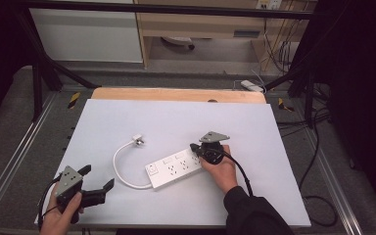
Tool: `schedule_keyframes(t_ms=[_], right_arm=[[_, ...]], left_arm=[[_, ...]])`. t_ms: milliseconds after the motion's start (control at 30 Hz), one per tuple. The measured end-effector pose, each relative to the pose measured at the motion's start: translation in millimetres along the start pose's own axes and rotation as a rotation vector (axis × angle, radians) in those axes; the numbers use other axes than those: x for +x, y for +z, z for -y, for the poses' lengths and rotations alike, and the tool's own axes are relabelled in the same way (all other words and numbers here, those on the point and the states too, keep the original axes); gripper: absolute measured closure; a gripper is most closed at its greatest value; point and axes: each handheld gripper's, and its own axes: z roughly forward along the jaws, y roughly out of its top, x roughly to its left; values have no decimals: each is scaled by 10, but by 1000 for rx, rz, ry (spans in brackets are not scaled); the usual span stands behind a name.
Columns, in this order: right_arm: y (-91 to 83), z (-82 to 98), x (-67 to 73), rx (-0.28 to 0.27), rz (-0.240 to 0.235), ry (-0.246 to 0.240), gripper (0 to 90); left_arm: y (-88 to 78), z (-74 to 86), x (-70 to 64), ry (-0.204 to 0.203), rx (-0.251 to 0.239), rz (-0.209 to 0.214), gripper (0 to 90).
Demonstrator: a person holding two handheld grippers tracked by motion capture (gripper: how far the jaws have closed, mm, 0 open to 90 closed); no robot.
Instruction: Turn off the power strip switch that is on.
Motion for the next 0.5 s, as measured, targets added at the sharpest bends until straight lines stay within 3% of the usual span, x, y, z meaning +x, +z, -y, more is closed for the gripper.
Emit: schedule_keyframes(t_ms=[500], right_arm=[[3,25,3,-15,-17,0,900]], left_arm=[[0,0,-2,0,0,1,51]])
